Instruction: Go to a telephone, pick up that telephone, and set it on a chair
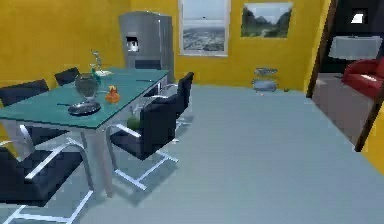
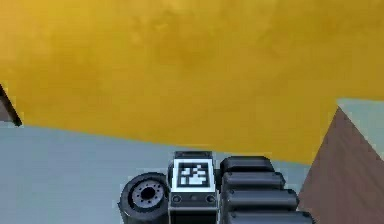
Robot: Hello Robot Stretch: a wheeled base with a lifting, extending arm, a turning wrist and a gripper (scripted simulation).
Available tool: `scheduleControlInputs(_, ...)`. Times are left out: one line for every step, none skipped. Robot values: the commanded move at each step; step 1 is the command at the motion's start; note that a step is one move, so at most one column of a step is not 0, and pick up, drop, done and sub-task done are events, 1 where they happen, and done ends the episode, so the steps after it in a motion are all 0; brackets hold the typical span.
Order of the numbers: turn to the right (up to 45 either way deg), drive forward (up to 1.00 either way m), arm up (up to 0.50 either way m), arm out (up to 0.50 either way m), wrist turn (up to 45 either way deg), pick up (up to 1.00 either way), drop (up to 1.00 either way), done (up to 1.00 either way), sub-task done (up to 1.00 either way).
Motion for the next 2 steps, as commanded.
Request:
scheduleControlInputs(-27.0, 0.0, 0.0, 0.0, 0.0, 0.0, 0.0, 0.0, 0.0)
scheduleControlInputs(-3.0, 0.0, 0.0, 0.0, 0.0, 0.0, 0.0, 0.0, 0.0)
